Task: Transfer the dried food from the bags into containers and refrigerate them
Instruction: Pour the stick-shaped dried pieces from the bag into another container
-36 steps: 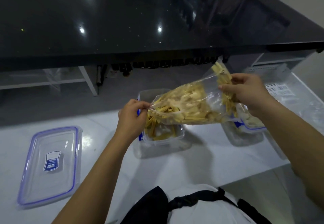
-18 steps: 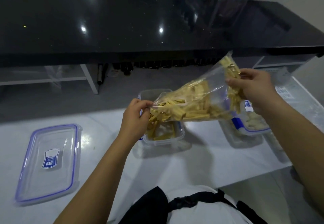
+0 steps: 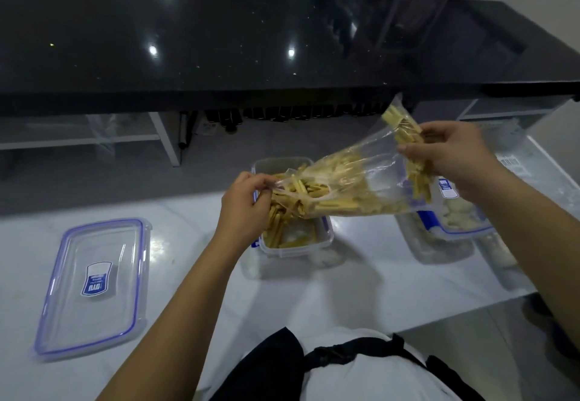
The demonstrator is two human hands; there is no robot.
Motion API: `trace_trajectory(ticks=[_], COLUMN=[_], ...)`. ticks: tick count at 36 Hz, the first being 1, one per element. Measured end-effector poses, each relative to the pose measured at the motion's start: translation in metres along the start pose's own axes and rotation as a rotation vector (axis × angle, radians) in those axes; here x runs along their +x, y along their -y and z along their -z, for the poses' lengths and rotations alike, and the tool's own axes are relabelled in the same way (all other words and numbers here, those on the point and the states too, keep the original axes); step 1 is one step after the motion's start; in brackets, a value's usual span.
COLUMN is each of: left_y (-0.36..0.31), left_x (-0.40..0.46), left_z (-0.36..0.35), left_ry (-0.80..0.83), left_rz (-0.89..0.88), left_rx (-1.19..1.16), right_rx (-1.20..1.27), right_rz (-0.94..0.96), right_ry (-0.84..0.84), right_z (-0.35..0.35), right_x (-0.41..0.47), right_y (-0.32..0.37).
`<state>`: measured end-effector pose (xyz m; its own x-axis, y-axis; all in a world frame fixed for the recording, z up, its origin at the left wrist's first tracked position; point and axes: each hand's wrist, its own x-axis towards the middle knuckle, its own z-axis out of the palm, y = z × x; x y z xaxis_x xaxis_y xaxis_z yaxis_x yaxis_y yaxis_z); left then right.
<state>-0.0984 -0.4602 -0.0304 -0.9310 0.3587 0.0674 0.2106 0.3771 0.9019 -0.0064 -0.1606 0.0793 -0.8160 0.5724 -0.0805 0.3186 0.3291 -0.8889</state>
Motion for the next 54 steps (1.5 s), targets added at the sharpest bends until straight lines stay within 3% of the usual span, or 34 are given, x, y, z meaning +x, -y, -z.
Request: trace_trajectory(ticks=[10,14,17,21,25,28,32,36,40,44,49,54], left_y=[-0.002,-0.001,-0.001,-0.001,0.002,0.000,0.000,0.000,0.001,0.001,0.005,0.010], left_x=[0.000,-0.001,-0.002,-0.004,-0.005,-0.007,-0.008,-0.011,-0.013,-0.015,-0.017,-0.018], left_z=[0.000,0.002,0.002,0.003,0.002,0.004,0.005,0.006,0.006,0.006,0.008,0.006], left_ry=[-0.017,-0.034,-0.030,-0.066,-0.076,-0.105,-0.107,-0.127,-0.122,-0.147,-0.152,-0.133], left_rz=[0.007,0.024,0.018,0.005,0.003,-0.006,-0.014,-0.020,-0.032,-0.016,-0.011,0.038], left_rx=[0.007,0.003,0.000,-0.020,0.005,-0.018,-0.002,-0.008,0.001,-0.030,-0.018,-0.021], right_rx=[0.092,0.016,0.078,0.003,0.092,-0.010,0.087,-0.055,0.101,-0.060,0.069,-0.039], right_rz=[0.020,0.014,0.023,0.007,0.022,0.019,0.055,0.048,0.079,0.054,0.075,0.090], right_ry=[-0.076,-0.004,-0.098,0.010,-0.072,0.026,-0.095,0.024,-0.110,0.035,-0.087,0.027], right_z=[0.003,-0.002,0.002,-0.005,-0.002,-0.009,-0.006,-0.016,-0.009,-0.018,-0.014,-0.026], right_x=[0.000,-0.002,0.002,-0.002,0.001,-0.004,0.002,0.000,0.007,0.003,0.008,0.000], right_y=[0.000,0.001,0.001,0.003,0.004,0.006,0.007,0.010,0.016,0.015,0.019,0.020])
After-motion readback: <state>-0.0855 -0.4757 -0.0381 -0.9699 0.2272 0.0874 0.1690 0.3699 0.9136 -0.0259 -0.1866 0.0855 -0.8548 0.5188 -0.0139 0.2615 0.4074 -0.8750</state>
